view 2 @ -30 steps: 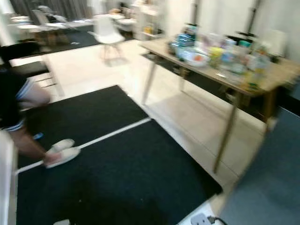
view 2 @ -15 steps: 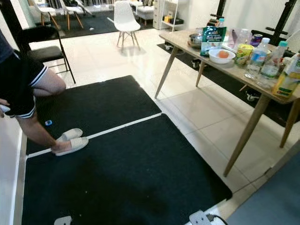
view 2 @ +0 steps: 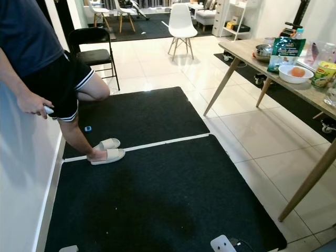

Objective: Restocking fridge

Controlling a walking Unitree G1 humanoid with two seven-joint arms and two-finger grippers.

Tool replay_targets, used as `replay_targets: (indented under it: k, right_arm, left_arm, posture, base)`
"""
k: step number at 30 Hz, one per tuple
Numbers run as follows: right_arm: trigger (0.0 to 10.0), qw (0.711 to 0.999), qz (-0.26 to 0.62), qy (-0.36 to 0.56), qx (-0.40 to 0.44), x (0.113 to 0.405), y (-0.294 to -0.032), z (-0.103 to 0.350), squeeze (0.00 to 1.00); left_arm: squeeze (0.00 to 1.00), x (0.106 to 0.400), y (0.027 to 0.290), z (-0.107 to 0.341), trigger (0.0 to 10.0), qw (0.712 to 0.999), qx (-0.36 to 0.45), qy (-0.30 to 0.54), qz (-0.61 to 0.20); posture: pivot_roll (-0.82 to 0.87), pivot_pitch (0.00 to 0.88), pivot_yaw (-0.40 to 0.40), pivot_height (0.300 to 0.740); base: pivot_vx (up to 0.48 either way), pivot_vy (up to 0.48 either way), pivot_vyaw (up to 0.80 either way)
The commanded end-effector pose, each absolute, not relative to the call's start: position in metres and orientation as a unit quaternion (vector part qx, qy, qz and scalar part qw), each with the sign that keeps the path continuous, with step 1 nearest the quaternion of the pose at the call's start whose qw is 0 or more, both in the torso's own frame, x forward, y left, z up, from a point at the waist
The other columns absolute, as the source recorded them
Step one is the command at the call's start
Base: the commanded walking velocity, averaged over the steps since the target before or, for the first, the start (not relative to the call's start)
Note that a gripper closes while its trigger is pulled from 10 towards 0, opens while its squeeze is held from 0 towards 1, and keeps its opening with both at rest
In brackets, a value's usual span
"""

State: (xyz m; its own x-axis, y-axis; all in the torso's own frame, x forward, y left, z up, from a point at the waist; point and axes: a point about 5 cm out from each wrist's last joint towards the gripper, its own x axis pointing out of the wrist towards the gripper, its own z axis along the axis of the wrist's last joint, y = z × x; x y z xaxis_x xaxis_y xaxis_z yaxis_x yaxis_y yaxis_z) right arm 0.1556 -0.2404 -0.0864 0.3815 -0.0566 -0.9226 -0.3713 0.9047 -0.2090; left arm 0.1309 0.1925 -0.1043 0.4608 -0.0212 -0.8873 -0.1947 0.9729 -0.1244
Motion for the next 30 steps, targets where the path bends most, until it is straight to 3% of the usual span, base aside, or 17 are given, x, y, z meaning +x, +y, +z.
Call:
replay_targets:
  k: [1,8,30]
  right_arm:
    - [10.0,0.806,0.096,0.55,-0.197,0.1536,-0.2404,-0.0873,0.0]
    - [10.0,0.805,0.097,0.551,-0.196,0.1539,-0.2402,-0.0872,0.0]
    - [10.0,0.806,0.099,0.551,-0.194,0.1542,-0.2401,-0.0871,0.0]
  left_arm:
    - [0.0,0.1303,0.1944,-0.1041,10.0,0.85,-0.095,0.517,0.045]
    - [0.0,0.1306,0.1955,-0.1038,10.0,0.85,-0.093,0.516,0.044]
    - [0.0,0.1319,0.1963,-0.1031,10.0,0.852,-0.09,0.514,0.039]
  posture:
    - [-0.1,0.0,0.002,0.74]
    - [-0.1,0.0,0.004,0.74]
    - [-0.1,0.0,0.003,0.74]
  base:
    - [0.0,0.0,0.0]
    - [0.0,0.0,0.0]
    - [0.32,0.0,0.0]
